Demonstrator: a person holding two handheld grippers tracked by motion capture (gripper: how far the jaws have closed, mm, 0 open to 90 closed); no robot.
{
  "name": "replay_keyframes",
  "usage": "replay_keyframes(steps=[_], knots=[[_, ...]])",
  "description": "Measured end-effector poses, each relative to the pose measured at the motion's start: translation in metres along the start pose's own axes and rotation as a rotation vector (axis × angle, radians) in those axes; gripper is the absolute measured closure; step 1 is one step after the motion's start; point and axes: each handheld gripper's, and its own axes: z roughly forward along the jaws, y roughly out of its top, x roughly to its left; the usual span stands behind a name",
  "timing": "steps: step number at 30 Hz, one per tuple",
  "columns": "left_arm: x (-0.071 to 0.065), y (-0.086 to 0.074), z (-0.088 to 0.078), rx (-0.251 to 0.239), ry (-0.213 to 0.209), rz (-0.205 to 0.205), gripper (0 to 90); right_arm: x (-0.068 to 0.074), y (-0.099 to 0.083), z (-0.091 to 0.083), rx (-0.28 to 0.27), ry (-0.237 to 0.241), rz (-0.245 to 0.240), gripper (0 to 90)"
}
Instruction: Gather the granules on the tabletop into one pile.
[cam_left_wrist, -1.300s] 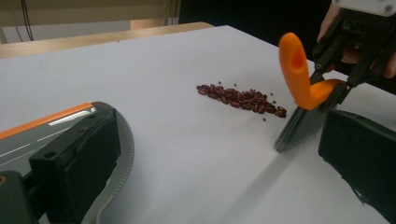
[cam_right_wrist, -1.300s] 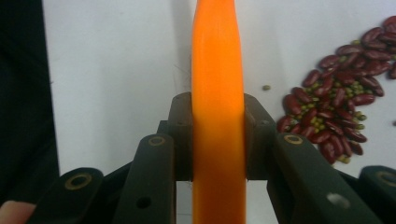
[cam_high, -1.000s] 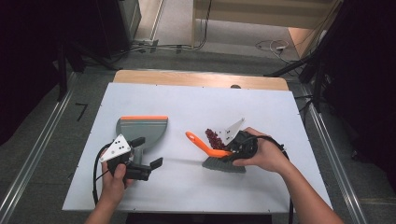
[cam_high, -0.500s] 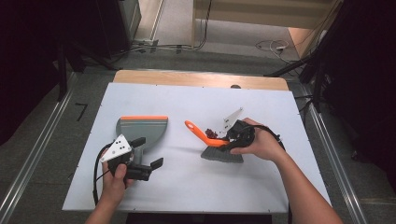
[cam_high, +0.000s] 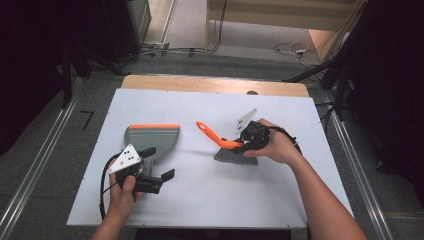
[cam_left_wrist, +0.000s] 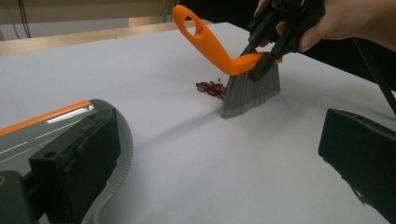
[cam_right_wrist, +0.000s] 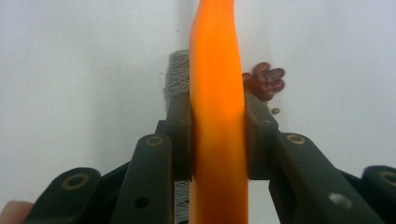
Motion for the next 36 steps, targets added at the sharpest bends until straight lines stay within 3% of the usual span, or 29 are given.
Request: replay_keyframes(steps=[13,17,36], knots=[[0.0,0.0,0.0,0.005,0.001,0.005,0.0,-0.011,0.003,0.001,-0.011,-0.027,0.011,67.6],[0.0,0.0,0.0,0.005,0.001,0.005,0.0,-0.012,0.005,0.001,-0.003,-0.033,-0.011,67.7],[0.001,0.0,0.0,0.003,0.001,0.004,0.0,-0.024,0.01,0.001,0.014,-0.055,0.036,67.8]])
